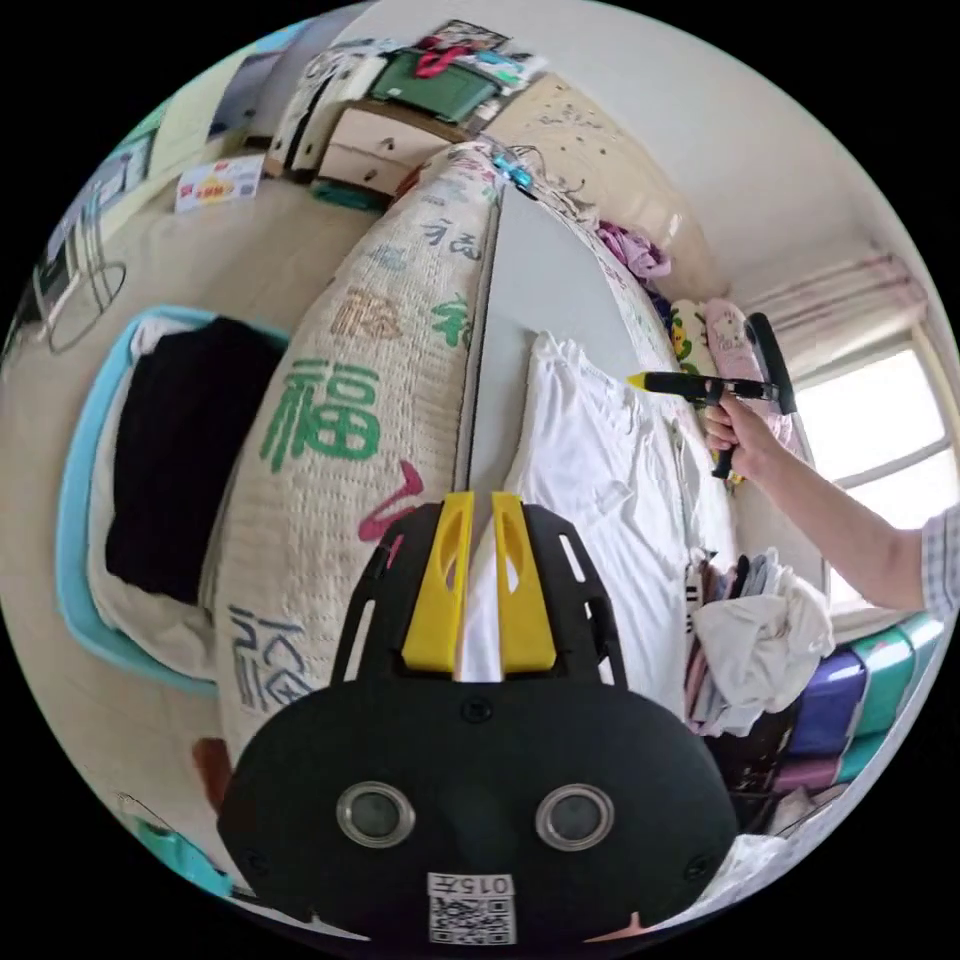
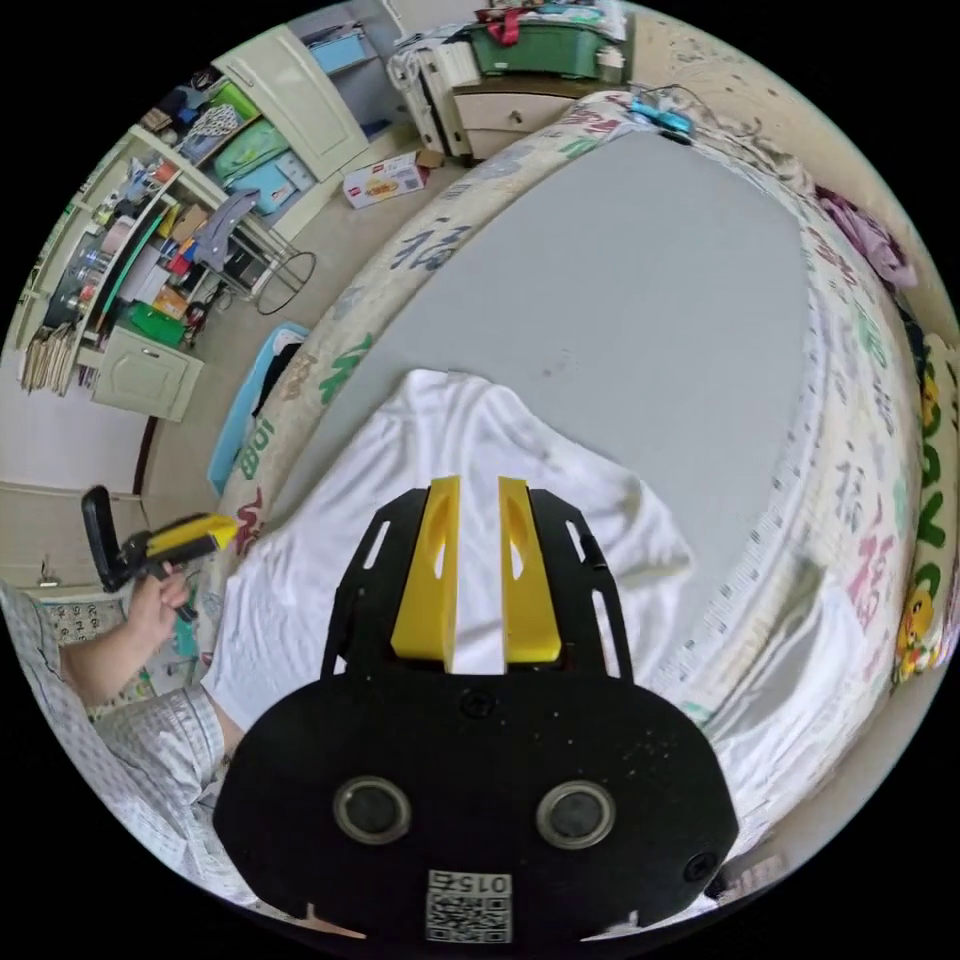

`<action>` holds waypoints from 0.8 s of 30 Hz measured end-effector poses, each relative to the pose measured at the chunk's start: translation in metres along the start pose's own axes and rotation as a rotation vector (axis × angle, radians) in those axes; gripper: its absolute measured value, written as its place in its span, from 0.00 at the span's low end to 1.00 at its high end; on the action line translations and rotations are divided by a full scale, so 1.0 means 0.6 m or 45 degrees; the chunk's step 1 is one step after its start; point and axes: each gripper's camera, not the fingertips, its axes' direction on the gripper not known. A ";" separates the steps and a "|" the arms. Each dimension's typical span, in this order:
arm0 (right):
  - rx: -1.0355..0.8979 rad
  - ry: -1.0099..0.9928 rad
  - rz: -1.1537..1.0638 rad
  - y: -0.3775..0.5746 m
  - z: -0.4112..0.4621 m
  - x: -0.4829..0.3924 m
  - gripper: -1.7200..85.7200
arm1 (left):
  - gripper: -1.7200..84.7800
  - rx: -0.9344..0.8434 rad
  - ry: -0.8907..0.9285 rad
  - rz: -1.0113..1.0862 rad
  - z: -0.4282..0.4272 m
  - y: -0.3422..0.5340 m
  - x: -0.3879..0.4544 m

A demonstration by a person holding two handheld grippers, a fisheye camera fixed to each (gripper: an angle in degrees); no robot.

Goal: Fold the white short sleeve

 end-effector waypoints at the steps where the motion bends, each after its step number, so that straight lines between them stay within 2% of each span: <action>1: -0.004 0.013 0.029 0.009 -0.004 0.016 0.10 | 0.08 -0.002 0.009 0.028 0.003 -0.016 0.002; 6: -0.008 0.018 0.248 0.060 -0.015 0.130 0.13 | 0.11 -0.048 0.099 0.350 0.069 -0.191 0.071; 8: 0.001 -0.008 0.250 0.061 -0.012 0.146 0.14 | 0.12 -0.101 0.092 0.435 0.105 -0.244 0.104; 12: -0.046 0.055 0.209 0.044 -0.001 0.153 0.15 | 0.15 -0.281 0.118 0.444 0.192 -0.332 0.152; 16: -0.082 0.034 0.211 0.043 0.007 0.159 0.14 | 0.15 -0.381 0.053 0.545 0.236 -0.350 0.198; 24: -0.131 0.085 0.111 0.071 -0.012 0.145 0.03 | 0.03 -0.491 -0.038 0.691 0.261 -0.359 0.258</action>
